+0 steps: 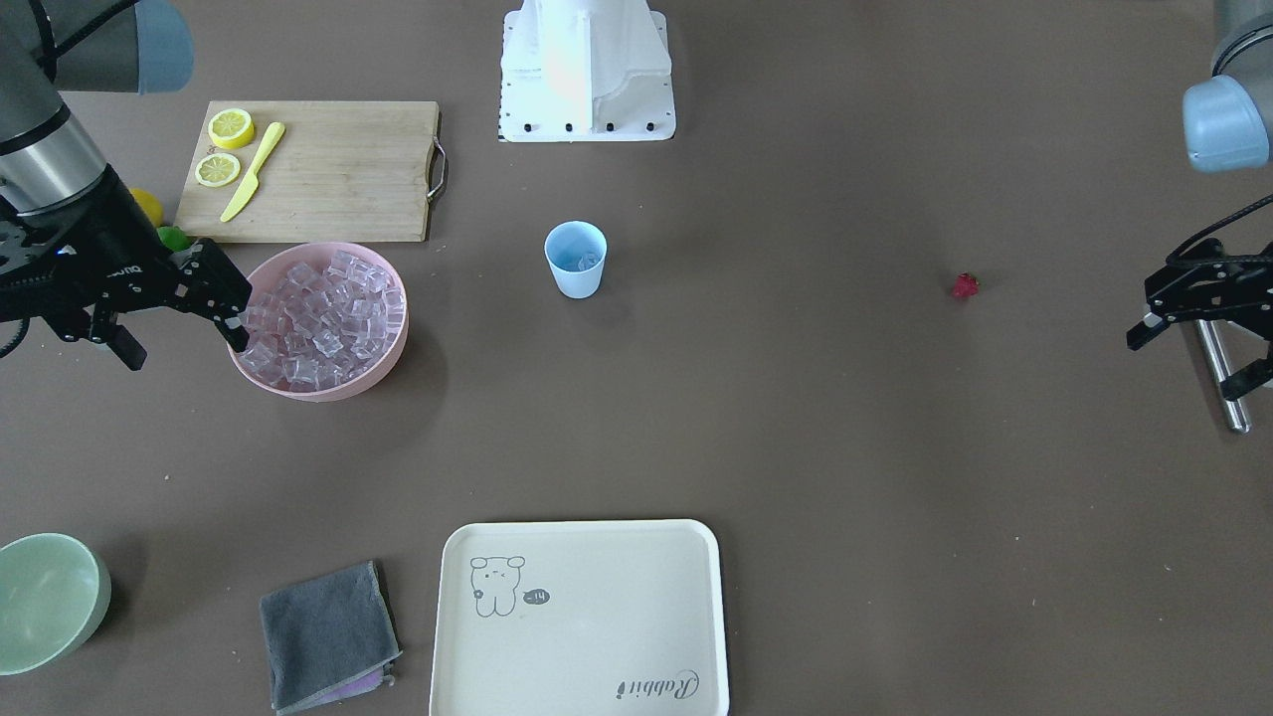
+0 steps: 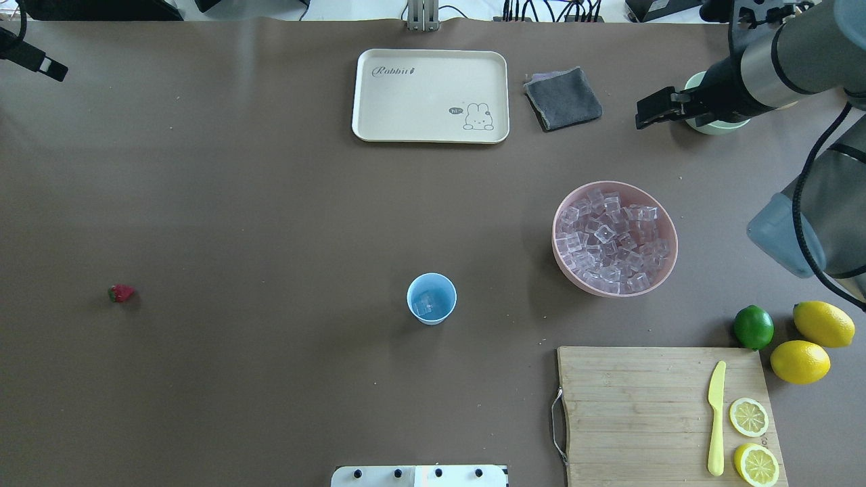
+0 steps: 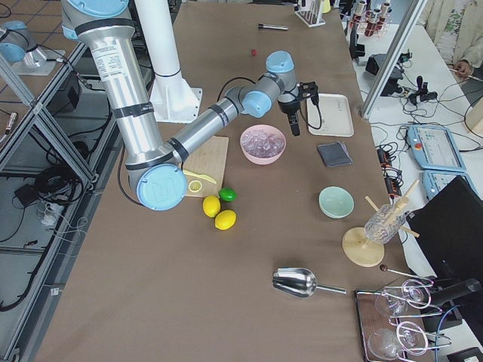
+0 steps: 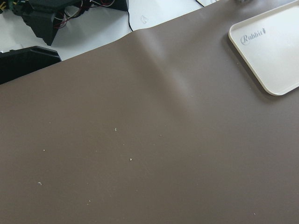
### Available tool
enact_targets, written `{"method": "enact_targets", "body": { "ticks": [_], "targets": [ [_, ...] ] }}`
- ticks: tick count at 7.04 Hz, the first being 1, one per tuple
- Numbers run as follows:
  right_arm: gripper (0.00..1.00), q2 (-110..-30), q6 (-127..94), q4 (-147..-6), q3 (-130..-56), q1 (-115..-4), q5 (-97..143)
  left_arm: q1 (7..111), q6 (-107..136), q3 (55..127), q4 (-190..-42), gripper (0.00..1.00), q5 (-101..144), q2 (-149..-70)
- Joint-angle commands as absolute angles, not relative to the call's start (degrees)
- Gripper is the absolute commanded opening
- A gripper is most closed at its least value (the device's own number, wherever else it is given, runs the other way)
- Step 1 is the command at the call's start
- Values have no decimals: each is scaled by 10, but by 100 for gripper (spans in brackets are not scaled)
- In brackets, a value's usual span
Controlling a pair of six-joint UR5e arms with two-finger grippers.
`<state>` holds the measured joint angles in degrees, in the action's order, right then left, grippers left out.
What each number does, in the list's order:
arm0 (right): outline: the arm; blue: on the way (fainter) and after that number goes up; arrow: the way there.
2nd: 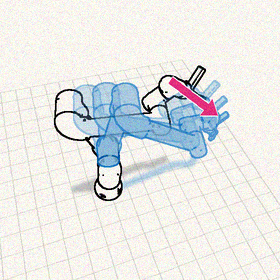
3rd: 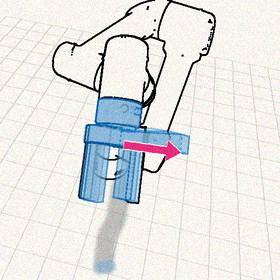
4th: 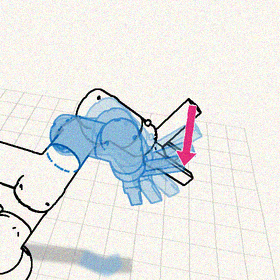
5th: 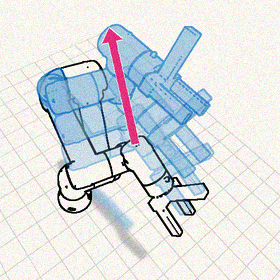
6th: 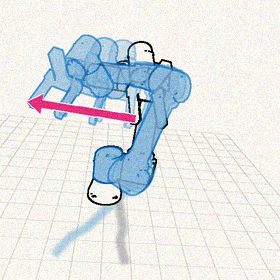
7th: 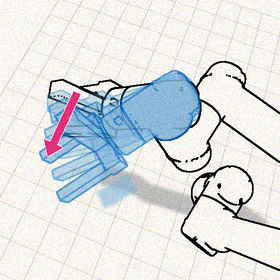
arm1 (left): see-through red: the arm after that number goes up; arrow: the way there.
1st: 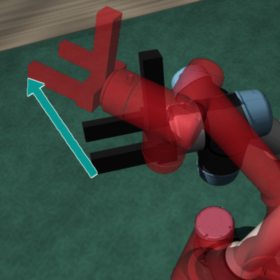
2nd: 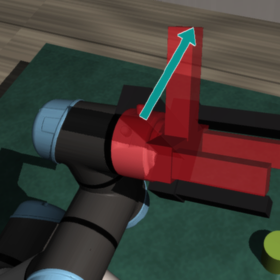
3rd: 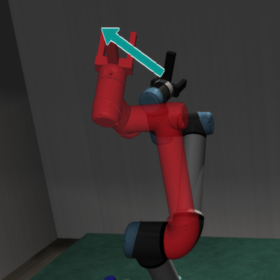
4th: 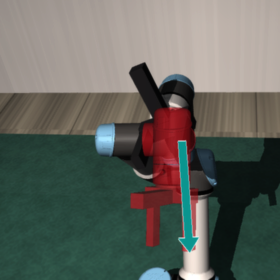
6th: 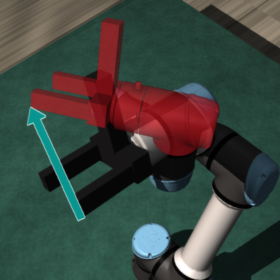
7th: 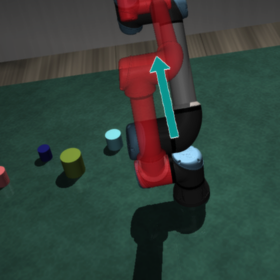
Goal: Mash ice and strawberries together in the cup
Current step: 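Withdraw the right gripper toward the green bowl while the left gripper reaches toward the strawberry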
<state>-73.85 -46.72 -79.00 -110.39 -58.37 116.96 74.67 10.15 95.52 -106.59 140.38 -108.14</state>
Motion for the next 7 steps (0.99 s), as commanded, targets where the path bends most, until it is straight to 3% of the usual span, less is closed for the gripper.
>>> {"method": "enact_targets", "body": {
  "ticks": [1, 7],
  "targets": [
    [100, -774, -448, -789, -1102, -620, 1179, 686, 100, 955, -1061, 98, 1403, -1072],
    [100, -821, -455, -795, -1104, -687, 1172, 538, 70, 967, -1119, 98, 1391, -992]
  ]
}}
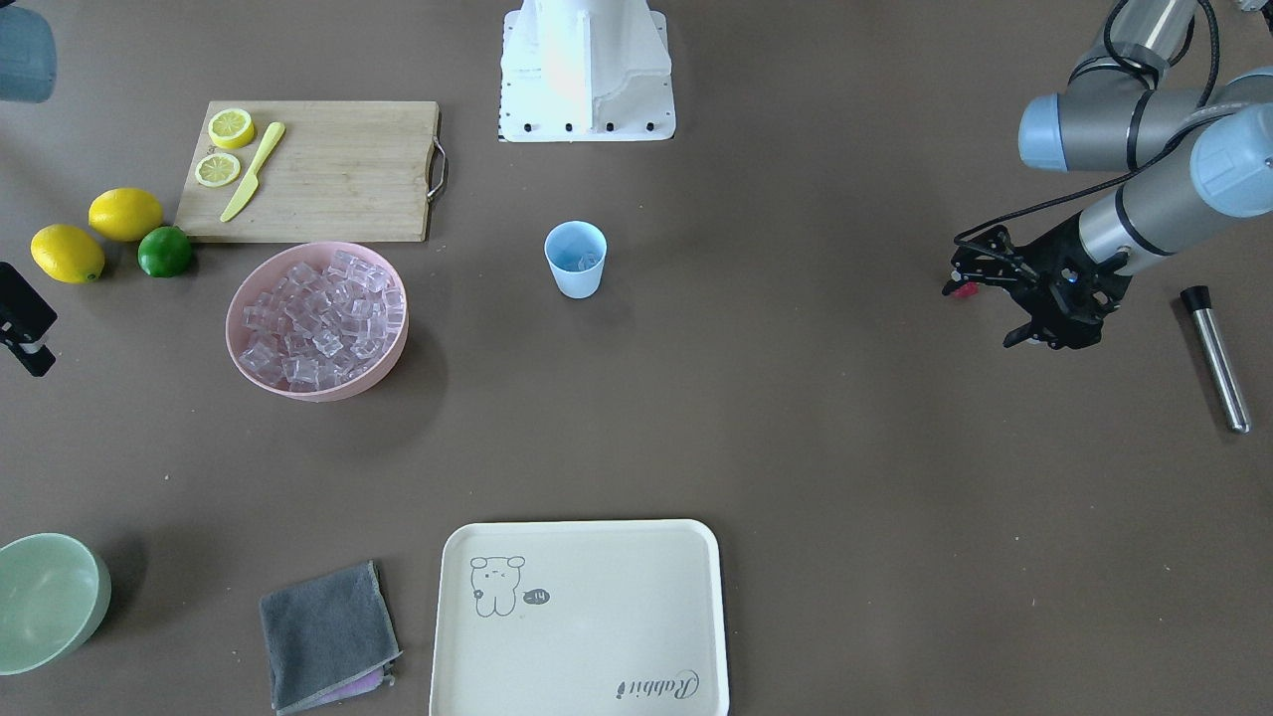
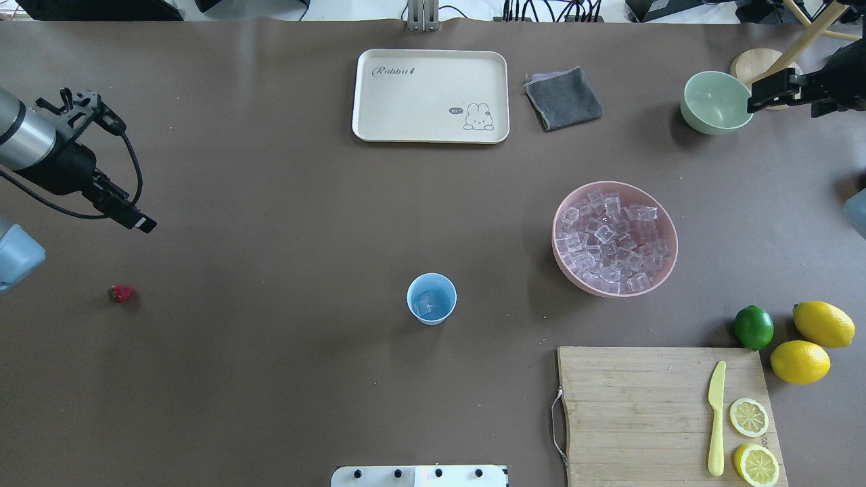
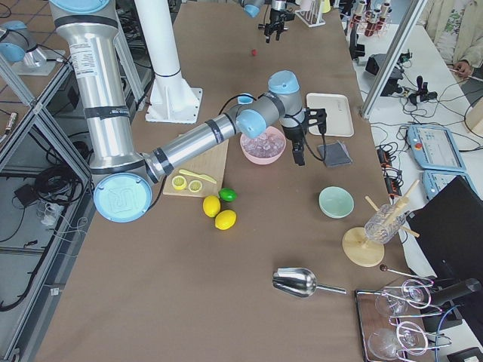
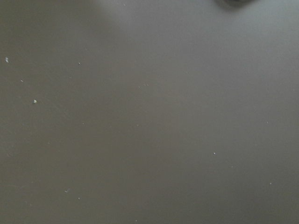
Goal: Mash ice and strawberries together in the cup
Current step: 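Lower the left gripper onto the red strawberry and grasp it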
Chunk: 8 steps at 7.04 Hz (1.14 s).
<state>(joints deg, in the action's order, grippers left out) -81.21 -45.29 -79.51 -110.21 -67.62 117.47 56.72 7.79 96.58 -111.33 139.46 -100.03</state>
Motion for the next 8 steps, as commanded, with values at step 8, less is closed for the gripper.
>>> {"method": "enact_targets", "body": {
  "ticks": [8],
  "targets": [
    [100, -829, -452, -789, -1087, -686, 1142, 520, -67, 959, -1124, 97, 1311, -927]
  ]
}}
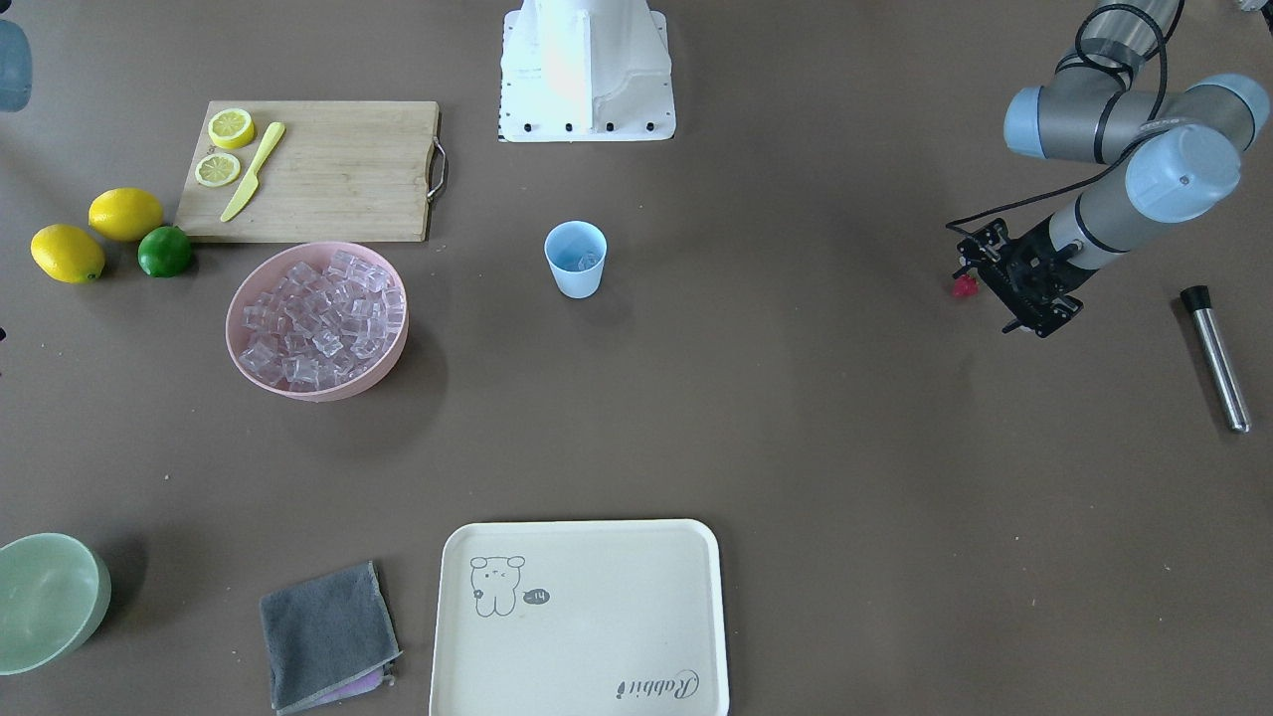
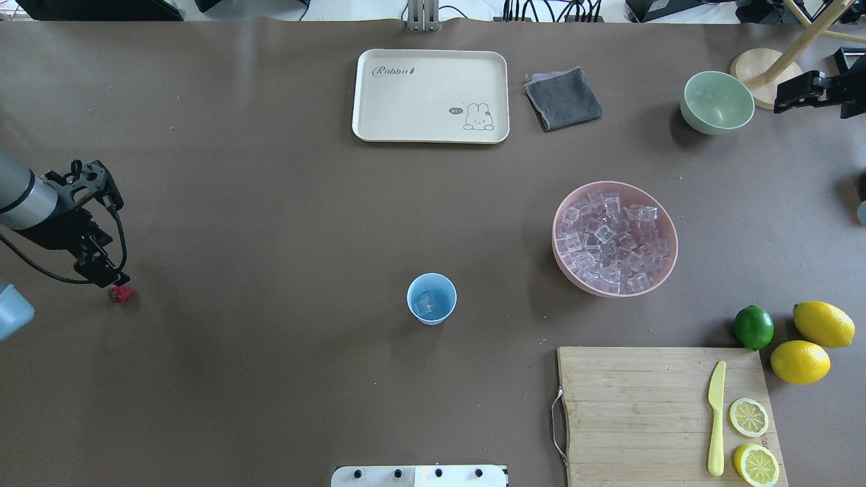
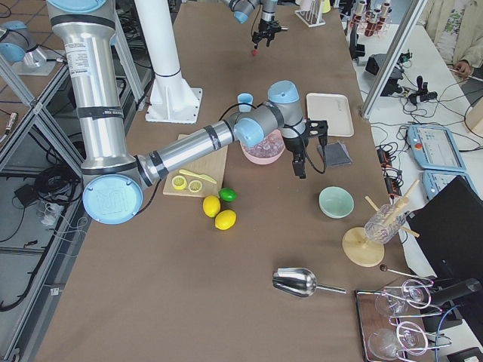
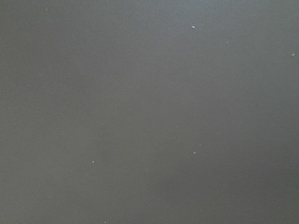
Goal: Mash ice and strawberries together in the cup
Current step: 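Lower the left gripper onto the red strawberry and grasp it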
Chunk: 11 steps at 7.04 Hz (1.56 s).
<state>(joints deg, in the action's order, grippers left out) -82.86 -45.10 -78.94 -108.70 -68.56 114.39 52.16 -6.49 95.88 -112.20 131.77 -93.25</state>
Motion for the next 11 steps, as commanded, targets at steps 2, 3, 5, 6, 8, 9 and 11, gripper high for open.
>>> {"method": "enact_targets", "body": {
  "ticks": [2, 3, 5, 6, 8, 9, 11],
  "targets": [
    [100, -829, -453, -789, -1086, -686, 1140, 491, -70, 959, -1126, 97, 1298, -923],
    [100, -829, -451, -789, -1086, -686, 1137, 488, -70, 958, -1138, 97, 1298, -920],
    [100, -826, -449, -788, -1079, -686, 1132, 478, -70, 959, -1162, 91, 1298, -901],
    [100, -825, -449, -788, -1079, -685, 1132, 476, -72, 958, -1171, 75, 1298, -897],
    [100, -827, -449, -788, -1079, -685, 1132, 476, -78, 961, -1173, 74, 1298, -890],
    [100, -828, -449, -788, -1079, -685, 1132, 475, -77, 962, -1172, 64, 1300, -891],
    [100, -830, -450, -788, -1079, -686, 1130, 475, -77, 960, -1172, 55, 1304, -899]
  ]
}}
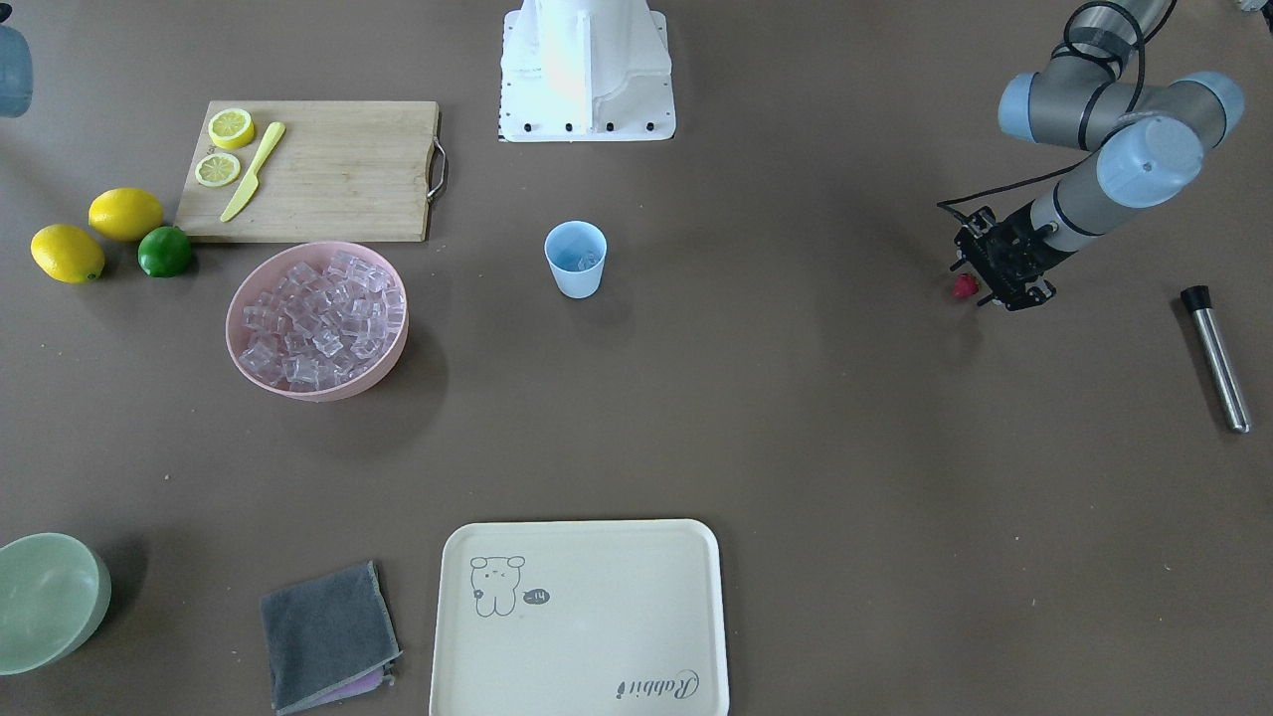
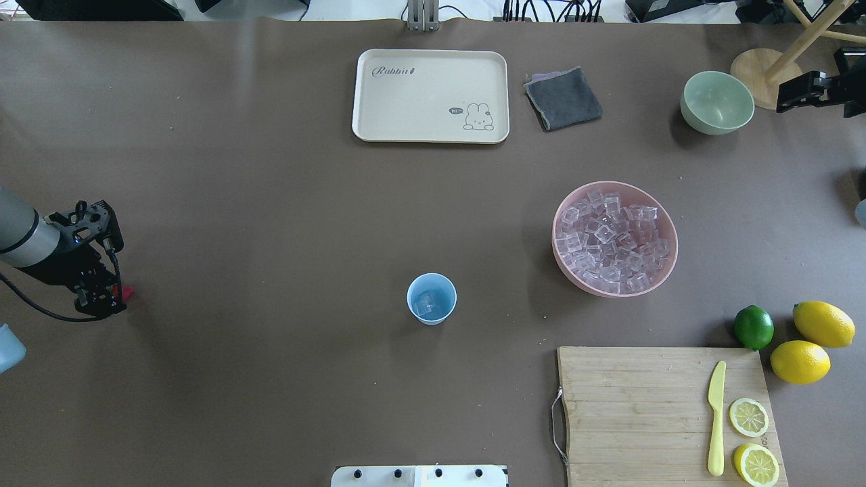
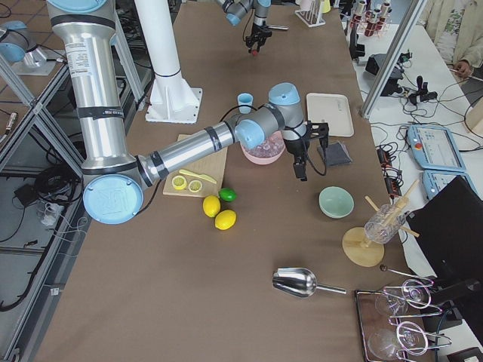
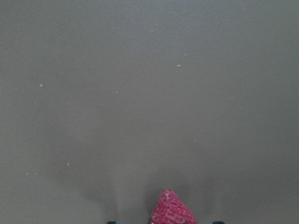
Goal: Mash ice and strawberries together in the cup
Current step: 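Lower the left gripper onto the red strawberry and grasp it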
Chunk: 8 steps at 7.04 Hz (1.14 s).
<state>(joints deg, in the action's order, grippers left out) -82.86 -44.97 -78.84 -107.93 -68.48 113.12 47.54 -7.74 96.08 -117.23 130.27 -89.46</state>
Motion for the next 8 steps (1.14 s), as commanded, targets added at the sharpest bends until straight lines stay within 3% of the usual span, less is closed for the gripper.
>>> {"method": "enact_targets", "body": {
  "ticks": [1, 2, 3, 5, 8],
  "targets": [
    [100, -830, -451, -788, -1079, -686, 1130, 473, -77, 958, -1172, 48, 1303, -900],
    [100, -831, -450, -788, -1079, -685, 1129, 474, -77, 958, -1171, 12, 1303, -899],
    [100, -831, -450, -788, -1076, -686, 1126, 474, -76, 960, -1171, 0, 1304, -900],
    [100, -832, -452, -789, -1076, -685, 1127, 496, -76, 971, -1170, 0, 1307, -902],
    [100, -832, -455, -789, -1076, -676, 1133, 576, -69, 976, -1174, 0, 1395, -971]
  ]
}}
